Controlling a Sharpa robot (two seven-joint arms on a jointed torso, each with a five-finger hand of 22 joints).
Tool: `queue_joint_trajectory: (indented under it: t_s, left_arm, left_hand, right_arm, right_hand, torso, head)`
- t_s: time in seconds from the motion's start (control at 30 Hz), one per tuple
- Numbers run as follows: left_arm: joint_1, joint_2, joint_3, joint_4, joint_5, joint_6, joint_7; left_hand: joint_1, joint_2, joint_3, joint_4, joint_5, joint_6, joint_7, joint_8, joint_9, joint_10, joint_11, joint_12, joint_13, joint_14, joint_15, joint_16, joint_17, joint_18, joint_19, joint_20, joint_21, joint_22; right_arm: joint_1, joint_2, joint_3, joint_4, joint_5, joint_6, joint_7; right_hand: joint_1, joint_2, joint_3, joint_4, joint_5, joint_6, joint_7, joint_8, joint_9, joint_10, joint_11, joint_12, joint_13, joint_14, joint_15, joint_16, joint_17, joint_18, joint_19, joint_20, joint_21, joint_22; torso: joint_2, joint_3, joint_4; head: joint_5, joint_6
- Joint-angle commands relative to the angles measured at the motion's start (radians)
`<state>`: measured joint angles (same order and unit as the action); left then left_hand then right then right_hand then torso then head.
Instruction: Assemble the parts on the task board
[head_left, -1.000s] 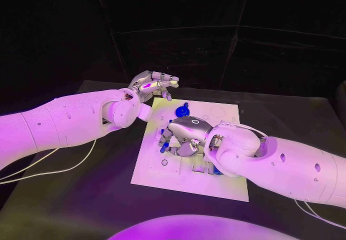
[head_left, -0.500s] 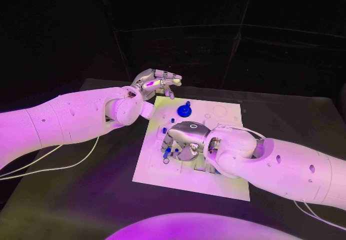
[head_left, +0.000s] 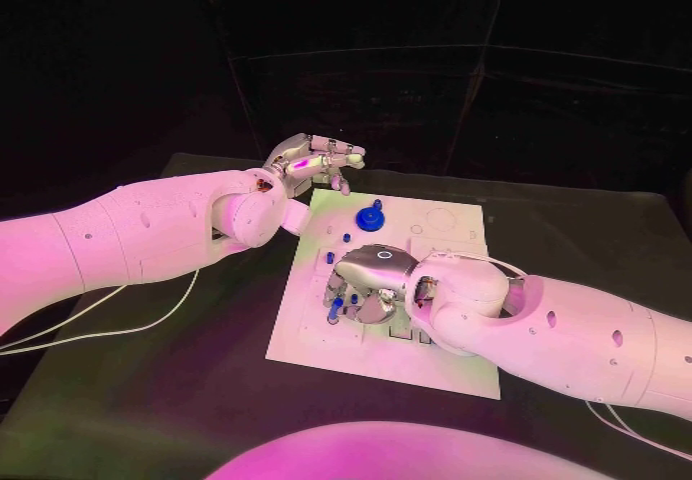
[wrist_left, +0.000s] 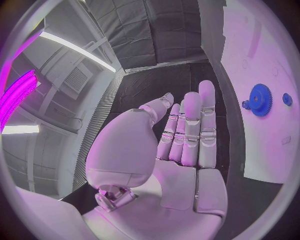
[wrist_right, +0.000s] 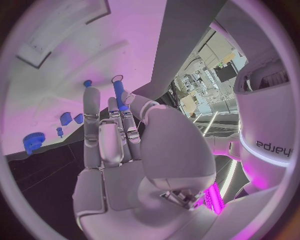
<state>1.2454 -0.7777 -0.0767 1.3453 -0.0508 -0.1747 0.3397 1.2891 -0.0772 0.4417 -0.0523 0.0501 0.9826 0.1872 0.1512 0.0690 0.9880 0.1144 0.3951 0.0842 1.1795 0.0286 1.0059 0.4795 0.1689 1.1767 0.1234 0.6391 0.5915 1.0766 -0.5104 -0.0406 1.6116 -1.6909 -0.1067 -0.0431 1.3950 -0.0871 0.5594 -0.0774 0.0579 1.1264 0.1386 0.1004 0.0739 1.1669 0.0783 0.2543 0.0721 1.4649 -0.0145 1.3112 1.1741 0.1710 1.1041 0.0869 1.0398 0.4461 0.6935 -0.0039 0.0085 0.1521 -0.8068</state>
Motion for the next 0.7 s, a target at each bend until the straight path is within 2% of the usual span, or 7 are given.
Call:
queue_joint_trajectory:
  t_s: [0.03,0.37,0.7]
  left_arm:
    - [0.001,-0.001,0.001,0.002,0.003,0.012,0.006]
    - [0.002,-0.002,0.001,0.002,0.003,0.012,0.006]
    - [0.002,-0.002,0.001,0.002,0.003,0.012,0.006]
  left_hand:
    - [-0.011,-0.002,-0.002,0.005,0.001,-0.004,0.001,0.005,-0.001,-0.006,0.001,0.005,-0.001,-0.007,0.000,-0.002,-0.001,0.013,-0.002,0.003,-0.006,-0.001]
    - [-0.011,-0.002,-0.002,0.005,0.001,-0.004,0.001,0.005,-0.001,-0.006,0.001,0.005,-0.001,-0.007,0.000,-0.002,-0.001,0.013,-0.002,0.003,-0.006,-0.001]
    - [-0.011,-0.002,-0.002,0.005,0.001,-0.004,0.001,0.005,-0.001,-0.006,0.001,0.005,-0.001,-0.007,0.000,-0.002,-0.001,0.013,-0.002,0.003,-0.006,-0.001]
  right_arm:
    - [0.000,0.003,-0.002,-0.002,-0.023,0.015,-0.007]
    - [-0.003,0.010,-0.006,-0.008,-0.034,0.029,-0.012]
    - [-0.005,0.020,-0.007,-0.008,-0.075,0.013,-0.032]
  right_hand:
    - [0.000,0.004,0.003,-0.003,0.007,-0.003,0.005,-0.005,0.000,0.011,-0.011,0.002,0.001,0.037,-0.003,0.000,-0.001,0.014,-0.004,-0.004,0.004,0.002]
    - [0.000,0.004,0.003,-0.003,0.007,-0.003,0.005,-0.005,0.000,0.011,-0.011,0.002,0.001,0.037,-0.003,0.000,-0.001,0.014,-0.004,-0.004,0.004,0.002]
    - [-0.014,-0.003,-0.004,-0.003,0.008,-0.009,0.007,-0.010,-0.002,0.002,-0.008,-0.004,0.000,0.036,0.000,0.000,-0.003,0.013,-0.009,-0.001,0.006,0.003]
  torso:
    - [0.001,0.0002,0.0006]
    - [0.000,0.0005,-0.0002]
    - [0.001,0.0011,-0.0005]
  head:
    - [0.001,-0.001]
    - [0.003,-0.003]
    - [0.003,-0.004]
